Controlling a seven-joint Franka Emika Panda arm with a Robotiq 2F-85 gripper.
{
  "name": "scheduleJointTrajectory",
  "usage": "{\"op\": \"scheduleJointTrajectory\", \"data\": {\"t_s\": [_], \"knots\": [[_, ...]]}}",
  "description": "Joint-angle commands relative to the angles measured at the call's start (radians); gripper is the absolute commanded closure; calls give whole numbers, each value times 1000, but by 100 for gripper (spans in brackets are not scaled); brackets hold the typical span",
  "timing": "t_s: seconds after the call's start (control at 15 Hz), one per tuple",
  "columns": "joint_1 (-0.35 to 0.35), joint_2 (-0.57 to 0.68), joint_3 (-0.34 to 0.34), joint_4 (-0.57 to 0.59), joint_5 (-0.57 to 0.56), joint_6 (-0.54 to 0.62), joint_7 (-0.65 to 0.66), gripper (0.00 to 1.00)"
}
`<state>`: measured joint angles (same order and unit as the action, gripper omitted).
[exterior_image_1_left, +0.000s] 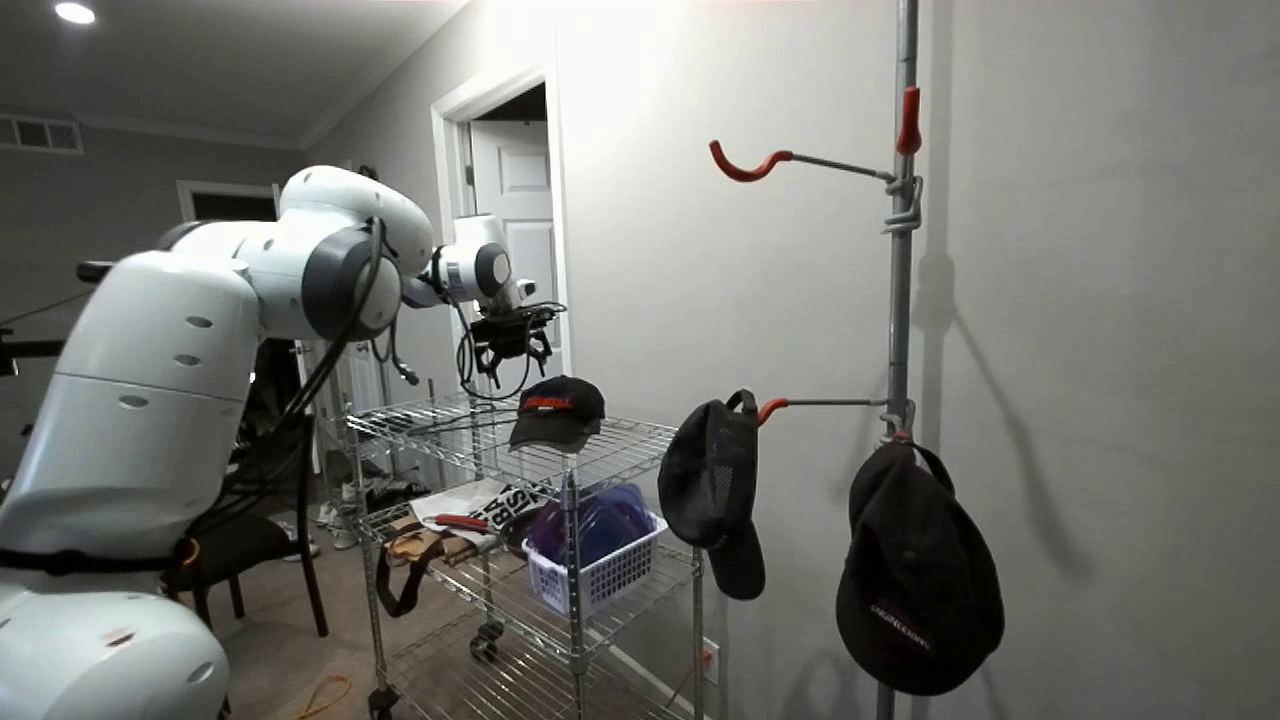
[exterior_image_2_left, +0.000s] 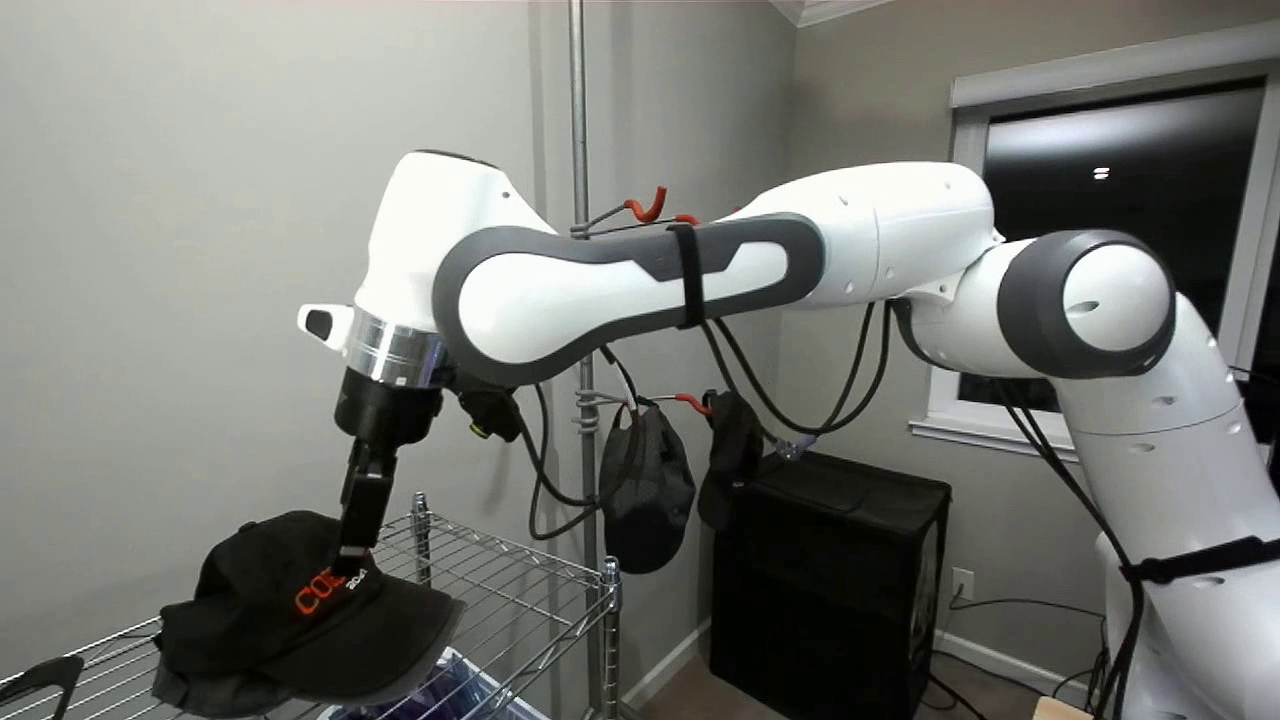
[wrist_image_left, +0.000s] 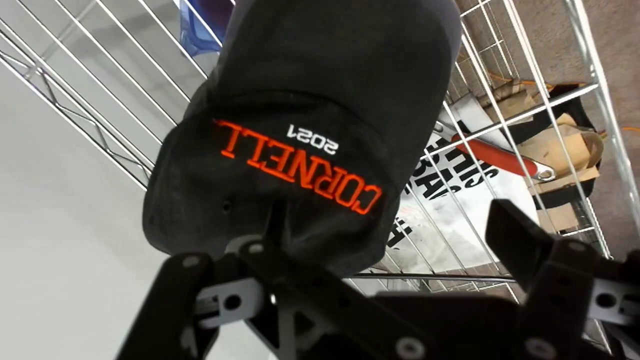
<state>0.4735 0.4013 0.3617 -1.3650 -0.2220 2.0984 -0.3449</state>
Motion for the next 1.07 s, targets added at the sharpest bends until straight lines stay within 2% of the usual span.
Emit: {"op": "scheduleJointTrajectory", "data": {"t_s": [0.0, 0.47, 0.73, 0.8, 0.87, 1.0], "knots": [[74, 114, -34, 150, -84, -19, 40, 0], [192, 246, -152, 317, -182, -36, 134, 0], [215, 292, -189, 370, -178, -61, 135, 0], [220, 302, -197, 382, -177, -67, 135, 25], [220, 309, -197, 390, -170, -69, 129, 27], [223, 317, -203, 404, -166, -72, 133, 40]]}}
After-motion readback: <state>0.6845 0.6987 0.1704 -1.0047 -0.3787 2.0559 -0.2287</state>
